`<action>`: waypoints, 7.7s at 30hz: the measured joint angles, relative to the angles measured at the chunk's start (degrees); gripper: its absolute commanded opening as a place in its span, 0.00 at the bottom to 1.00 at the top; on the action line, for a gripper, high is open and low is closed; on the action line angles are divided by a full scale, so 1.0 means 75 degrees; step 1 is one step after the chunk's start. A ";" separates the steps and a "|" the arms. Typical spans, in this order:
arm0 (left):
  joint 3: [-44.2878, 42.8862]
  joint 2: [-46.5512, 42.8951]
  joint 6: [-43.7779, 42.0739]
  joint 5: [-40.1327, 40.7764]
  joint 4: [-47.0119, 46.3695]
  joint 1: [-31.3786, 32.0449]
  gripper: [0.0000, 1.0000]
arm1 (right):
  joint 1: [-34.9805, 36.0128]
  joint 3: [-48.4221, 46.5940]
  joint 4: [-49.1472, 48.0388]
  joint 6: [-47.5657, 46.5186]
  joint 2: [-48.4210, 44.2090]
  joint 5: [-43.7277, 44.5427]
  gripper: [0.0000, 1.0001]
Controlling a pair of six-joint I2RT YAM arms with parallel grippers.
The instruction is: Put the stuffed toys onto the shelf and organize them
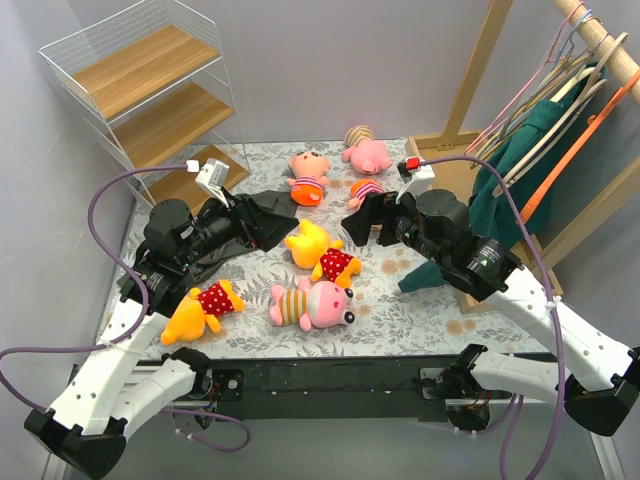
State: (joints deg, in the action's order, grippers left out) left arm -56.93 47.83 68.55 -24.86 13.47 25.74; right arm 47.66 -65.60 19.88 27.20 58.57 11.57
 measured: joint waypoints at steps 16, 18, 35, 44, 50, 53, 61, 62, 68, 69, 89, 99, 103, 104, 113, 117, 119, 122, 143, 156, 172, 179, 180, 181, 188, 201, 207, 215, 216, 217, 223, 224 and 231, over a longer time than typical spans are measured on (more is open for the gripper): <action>-0.0017 0.0254 0.0385 0.1833 0.0335 0.0009 0.98 | 0.0003 0.0105 0.0329 -0.0052 0.0376 -0.0192 0.98; -0.0111 0.0329 0.0685 0.2681 0.0766 0.0023 0.98 | 0.0003 0.0105 0.0431 -0.0067 0.0542 -0.0379 0.97; 0.0061 0.1072 0.5333 0.7128 0.5537 0.0026 0.93 | 0.0006 0.0766 0.0230 -0.0420 0.1451 -0.2463 0.86; 0.0495 0.1751 0.5925 0.7723 0.6548 0.0017 0.84 | 0.0006 0.1023 0.0006 -0.0490 0.1402 -0.2774 0.85; 0.1440 0.1932 0.5998 0.7437 0.5971 -0.0323 0.62 | 0.0006 0.1075 -0.0117 -0.0513 0.1262 -0.2804 0.85; 0.1722 0.2224 0.6024 0.7294 0.5633 -0.0420 0.41 | 0.0006 0.1099 -0.0111 -0.0513 0.1247 -0.2821 0.85; 0.1932 0.2209 0.6047 0.7175 0.5249 -0.0469 0.00 | 0.0006 0.1119 -0.0114 -0.0519 0.1151 -0.2827 0.85; 0.1903 0.2165 0.6047 0.7169 0.5240 -0.0469 0.00 | 0.0006 0.1119 -0.0119 -0.0519 0.1122 -0.2830 0.85; 0.1177 0.1778 0.6059 0.7120 0.5383 -0.0469 0.00 | 0.0006 0.1119 -0.0344 -0.0510 0.1099 -0.3002 0.84; 0.1003 0.1664 0.6062 0.7085 0.5374 -0.0469 0.00 | 0.0006 0.1119 -0.0431 -0.0507 0.1099 -0.3054 0.84; -0.1320 0.0493 0.5359 0.3672 0.2419 -0.0472 0.00 | 0.0143 0.2620 -0.7306 -0.1020 0.1856 -0.3316 0.93; -0.1189 0.0356 0.5951 0.2474 0.1343 -0.0469 0.00 | 0.0749 0.1944 -0.8743 -0.1696 0.3118 -0.2090 0.92; -0.1026 0.0300 0.6041 0.2215 0.1093 -0.0469 0.00 | 0.0863 0.1804 -0.9273 -0.1789 0.3430 -0.1810 0.88; -0.0997 0.0300 0.6053 0.2186 0.1055 -0.0469 0.00 | 0.0868 0.1784 -0.9398 -0.1801 0.3515 -0.1775 0.81; -0.0667 0.0332 0.5872 0.1638 0.0629 -0.0472 0.90 | 0.0886 0.1775 -0.9734 -0.2148 0.3733 -0.1886 0.01; -0.0906 0.0577 0.4899 0.1341 0.0924 -0.0463 0.98 | 0.0659 0.2122 -0.9215 -0.2623 0.3296 -0.2498 0.01; -0.1338 0.0880 0.3969 0.1306 0.1367 -0.0458 0.98 | 0.0472 0.2361 -0.8696 -0.2894 0.2908 -0.2946 0.01; -0.2116 0.1381 0.2291 0.1314 0.1938 -0.0469 0.98 | 0.0111 0.2541 -0.7630 -0.3404 0.2279 -0.3847 0.01; -0.4115 0.1731 -0.7347 -0.3832 0.3535 -0.0370 0.76 | -0.1396 0.0933 -0.0583 -0.6038 0.2296 -0.8577 0.01; -0.3552 0.2777 -0.8376 -0.4500 0.4494 0.0000 0.65 | -0.1396 -0.0029 0.0093 -0.6341 0.2658 -0.8743 0.01; -0.3483 0.3171 -0.8851 -0.4540 0.4674 0.0087 0.62 | -0.1387 -0.0286 0.0632 -0.6621 0.3072 -0.8979 0.01; -0.3488 0.3558 -0.8839 -0.4581 0.4820 0.0096 0.00 | -0.1367 -0.0286 0.0860 -0.6691 0.3086 -0.8938 0.01; -0.3480 0.3552 -0.8827 -0.4570 0.4829 0.0102 0.00 | -0.1367 -0.0286 0.0857 -0.6691 0.3092 -0.8938 0.02; -0.3465 0.3532 -0.8789 -0.4546 0.4800 0.0114 0.00 | -0.1367 -0.0291 0.0854 -0.6691 0.3092 -0.8926 0.11; -0.2973 0.2812 -0.8236 -0.3462 0.3978 0.0157 0.00 | -0.1352 -0.0350 0.0618 -0.6371 0.3057 -0.8466 0.67; -0.3296 0.2617 -0.9273 0.2876 0.0694 0.0184 0.00 | -0.1376 -0.0233 -0.1081 -0.4555 0.1011 -0.6254 0.90; -0.3812 0.3561 -1.1503 0.5100 -0.2168 0.0143 0.00 | -0.1376 0.0020 -0.1128 -0.4194 0.0965 -0.5619 0.91; -0.5080 0.4861 -1.3001 0.5578 -0.4377 -0.0242 0.00 | -0.1390 0.0079 -0.1043 -0.4100 0.0968 -0.5298 0.91; -0.5091 0.4954 -1.3100 0.5569 -0.4599 -0.0376 0.00 | -0.1390 0.0079 -0.1035 -0.4100 0.0968 -0.5292 0.91; -0.5091 0.5039 -1.3137 0.5537 -0.4771 -0.0530 0.00 | -0.1390 0.0079 -0.1017 -0.4100 0.0968 -0.5284 0.91; -0.4820 0.5386 -1.3167 0.5403 -0.5368 -0.1396 0.00 | -0.1396 0.0079 -0.0828 -0.4103 0.0901 -0.5234 0.91; -0.4739 0.5418 -1.3117 0.5336 -0.5467 -0.1501 0.00 | -0.1396 0.0079 -0.0816 -0.4103 0.0880 -0.5222 0.91; -0.4470 0.5721 -1.2782 0.4768 -0.5668 -0.1827 0.01 | -0.1402 0.0079 -0.0801 -0.4077 0.0734 -0.5217 0.91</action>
State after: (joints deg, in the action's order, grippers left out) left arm -90.45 90.74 -27.31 10.90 -29.04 12.03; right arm 37.15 -65.01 13.87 -3.38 64.07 -27.55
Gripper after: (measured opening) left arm 0.036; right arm 0.908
